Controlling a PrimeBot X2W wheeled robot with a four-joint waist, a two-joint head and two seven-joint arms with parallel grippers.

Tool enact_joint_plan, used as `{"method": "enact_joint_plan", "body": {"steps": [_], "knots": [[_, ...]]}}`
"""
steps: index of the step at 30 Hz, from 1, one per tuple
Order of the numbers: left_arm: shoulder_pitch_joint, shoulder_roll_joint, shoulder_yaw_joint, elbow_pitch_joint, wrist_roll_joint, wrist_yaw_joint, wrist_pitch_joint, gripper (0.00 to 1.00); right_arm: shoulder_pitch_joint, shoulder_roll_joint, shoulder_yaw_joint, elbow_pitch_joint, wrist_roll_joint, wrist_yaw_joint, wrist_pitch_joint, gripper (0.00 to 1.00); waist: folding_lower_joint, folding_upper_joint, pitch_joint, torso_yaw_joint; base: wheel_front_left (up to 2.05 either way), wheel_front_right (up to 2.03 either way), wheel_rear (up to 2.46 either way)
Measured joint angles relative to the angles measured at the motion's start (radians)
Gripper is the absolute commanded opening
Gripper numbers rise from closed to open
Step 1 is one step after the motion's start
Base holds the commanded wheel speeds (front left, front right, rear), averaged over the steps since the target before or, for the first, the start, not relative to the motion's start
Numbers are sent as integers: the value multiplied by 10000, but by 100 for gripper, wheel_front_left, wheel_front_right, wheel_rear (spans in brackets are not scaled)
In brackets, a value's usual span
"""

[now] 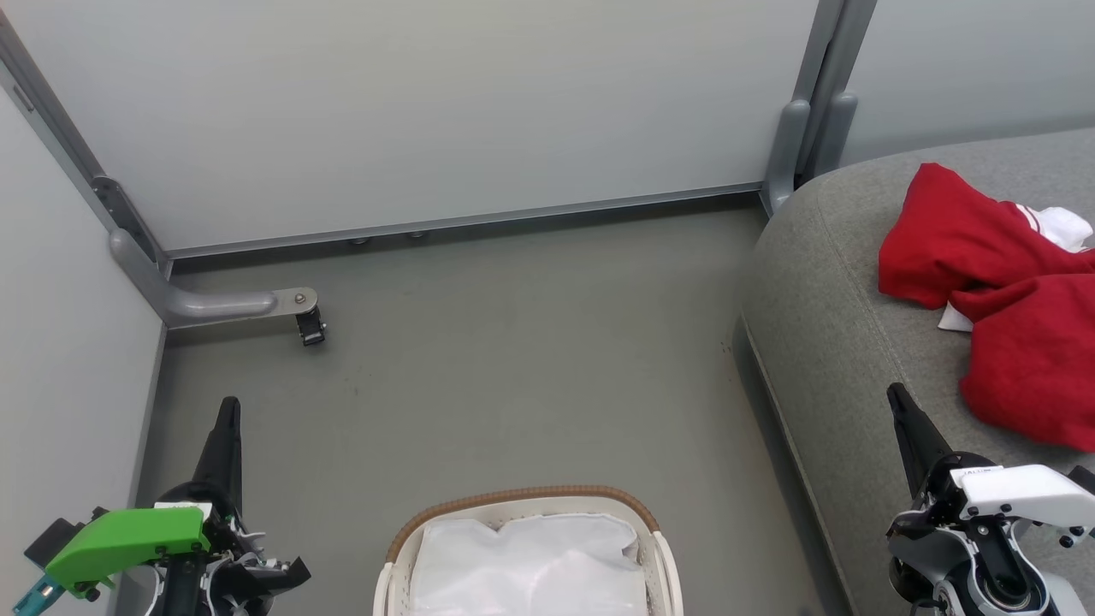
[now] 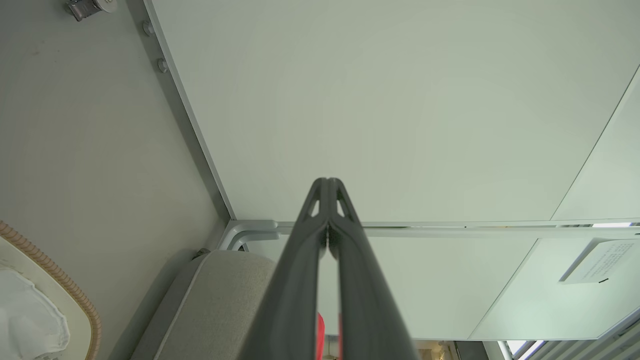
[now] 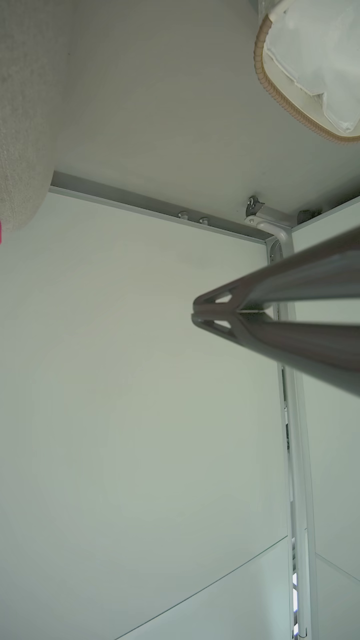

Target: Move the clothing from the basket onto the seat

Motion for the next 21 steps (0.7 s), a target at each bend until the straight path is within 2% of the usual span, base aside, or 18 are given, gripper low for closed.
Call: {"method": "enact_joint_plan", "body": {"steps": [21], "knots": [[-1,-2,2,2,-4,0,0,0,2,0,-2,-2,0,0,0,0,0,0,0,0,0,0,0]]}}
